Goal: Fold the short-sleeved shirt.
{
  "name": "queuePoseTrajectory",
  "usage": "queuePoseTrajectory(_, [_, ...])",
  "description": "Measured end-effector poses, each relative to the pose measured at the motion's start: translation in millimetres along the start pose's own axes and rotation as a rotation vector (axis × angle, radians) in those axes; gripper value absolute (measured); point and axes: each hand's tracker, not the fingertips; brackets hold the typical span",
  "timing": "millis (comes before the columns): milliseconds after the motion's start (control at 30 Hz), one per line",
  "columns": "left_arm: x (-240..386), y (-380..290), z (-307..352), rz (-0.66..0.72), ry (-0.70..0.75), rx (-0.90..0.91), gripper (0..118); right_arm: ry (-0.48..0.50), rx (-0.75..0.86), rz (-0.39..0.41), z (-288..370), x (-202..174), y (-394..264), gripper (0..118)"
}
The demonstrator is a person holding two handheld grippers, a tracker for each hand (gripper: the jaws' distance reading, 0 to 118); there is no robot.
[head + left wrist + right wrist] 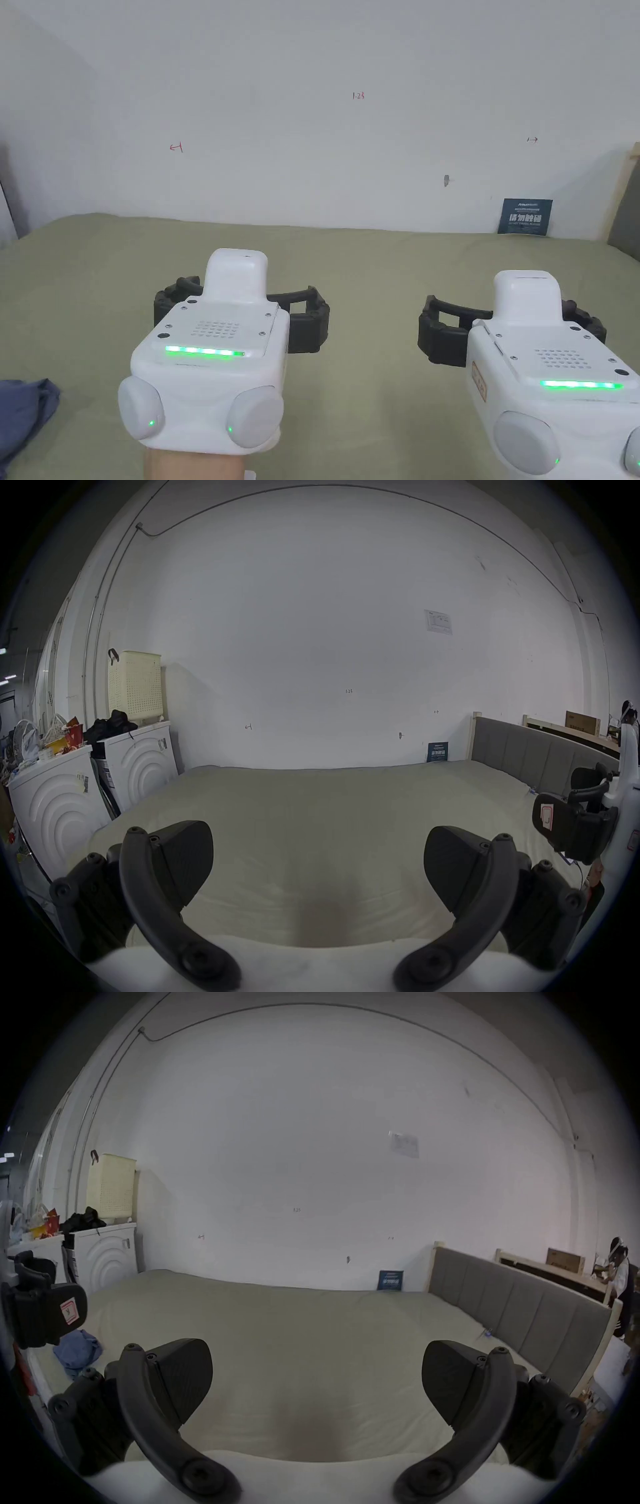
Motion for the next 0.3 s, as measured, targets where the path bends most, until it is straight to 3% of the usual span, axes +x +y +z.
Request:
queuePoseTrajectory(167, [-1.5, -0.1, 0.0, 0.000, 0.002, -0.002, 118, 0.073, -0.084, -0.092, -3.2, 8.6, 4.2, 118])
queuePoseTrajectory(300, [-2.4, -1.9, -1.6, 0.003, -0.002, -0.013, 118, 0.076, -0.086, -0.094, -3.1, 9.0, 2.7, 118])
